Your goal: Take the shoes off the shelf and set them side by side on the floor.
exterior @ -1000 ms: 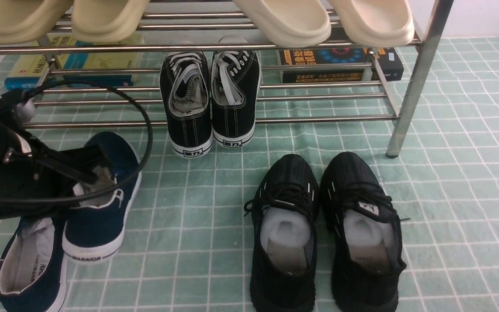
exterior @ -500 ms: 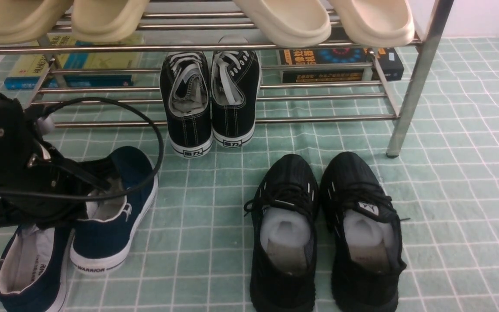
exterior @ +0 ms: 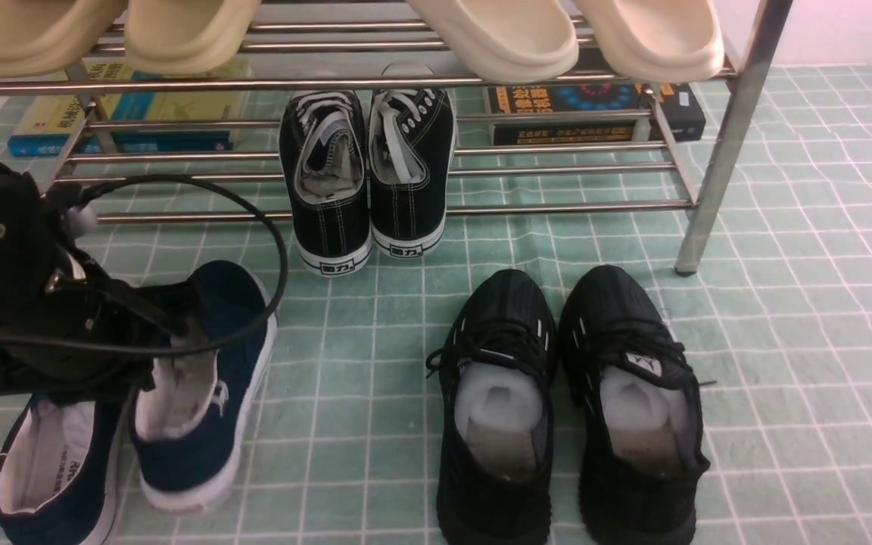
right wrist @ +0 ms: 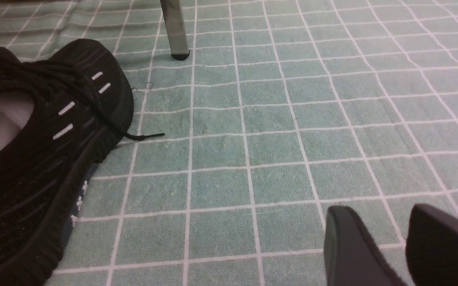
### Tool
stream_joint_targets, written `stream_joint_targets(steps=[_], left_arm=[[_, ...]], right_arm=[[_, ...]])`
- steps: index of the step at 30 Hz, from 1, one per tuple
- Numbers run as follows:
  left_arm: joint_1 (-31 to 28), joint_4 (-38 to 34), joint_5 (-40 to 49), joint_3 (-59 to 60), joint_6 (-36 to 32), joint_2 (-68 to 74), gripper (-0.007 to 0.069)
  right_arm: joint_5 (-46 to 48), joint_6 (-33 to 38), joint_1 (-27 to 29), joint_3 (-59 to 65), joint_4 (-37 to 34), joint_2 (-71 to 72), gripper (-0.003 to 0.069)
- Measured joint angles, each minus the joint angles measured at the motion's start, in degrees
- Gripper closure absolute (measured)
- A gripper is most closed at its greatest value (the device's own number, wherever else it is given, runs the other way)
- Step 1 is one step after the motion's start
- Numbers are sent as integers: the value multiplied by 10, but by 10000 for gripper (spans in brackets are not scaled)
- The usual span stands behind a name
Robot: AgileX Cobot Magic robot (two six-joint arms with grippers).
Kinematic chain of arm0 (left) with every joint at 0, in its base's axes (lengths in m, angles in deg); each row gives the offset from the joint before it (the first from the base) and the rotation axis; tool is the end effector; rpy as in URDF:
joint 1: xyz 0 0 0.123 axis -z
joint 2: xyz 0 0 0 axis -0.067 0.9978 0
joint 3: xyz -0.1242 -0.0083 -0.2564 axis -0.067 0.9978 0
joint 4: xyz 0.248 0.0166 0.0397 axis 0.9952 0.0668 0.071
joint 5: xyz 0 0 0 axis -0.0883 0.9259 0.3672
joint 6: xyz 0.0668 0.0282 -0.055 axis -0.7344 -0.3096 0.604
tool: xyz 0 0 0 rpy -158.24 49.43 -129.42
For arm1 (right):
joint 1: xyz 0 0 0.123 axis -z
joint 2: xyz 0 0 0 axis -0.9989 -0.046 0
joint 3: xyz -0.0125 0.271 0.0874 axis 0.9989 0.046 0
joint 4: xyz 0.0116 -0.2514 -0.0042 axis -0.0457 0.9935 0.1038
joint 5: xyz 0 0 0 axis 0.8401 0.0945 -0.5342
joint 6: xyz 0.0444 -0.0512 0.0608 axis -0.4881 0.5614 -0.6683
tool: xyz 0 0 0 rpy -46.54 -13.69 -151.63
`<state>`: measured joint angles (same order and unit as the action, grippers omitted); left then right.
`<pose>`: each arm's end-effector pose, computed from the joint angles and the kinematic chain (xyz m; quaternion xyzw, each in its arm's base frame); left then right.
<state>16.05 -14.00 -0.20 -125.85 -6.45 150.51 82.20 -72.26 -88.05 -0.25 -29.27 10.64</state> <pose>0.2587 -0.0473 0.2577 -0.1873 0.9571 -0.0415 0.2169 0.0518 -0.0014 0.1741 0.0485 0.8072 0.0288 0.5875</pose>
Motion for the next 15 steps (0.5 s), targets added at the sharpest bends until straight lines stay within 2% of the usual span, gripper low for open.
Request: stream_joint_targets(steps=[2,7,11,13,15], left_arm=[[0,0,9,-5,-8,-15,386],[0,0,53,-30,-36,-64,354],[0,0,127,-69,-90,-130,389],[0,1,179,-85,-142,-178,451],[0,2,198,-86,-162,-197,477]], right_arm=[[0,0,0,0,0,0,420],[0,0,0,0,0,0,420],[0,0,0,0,0,0,420],[-1,0,0,0,0,0,420],[-1,0,0,0,0,0,420]])
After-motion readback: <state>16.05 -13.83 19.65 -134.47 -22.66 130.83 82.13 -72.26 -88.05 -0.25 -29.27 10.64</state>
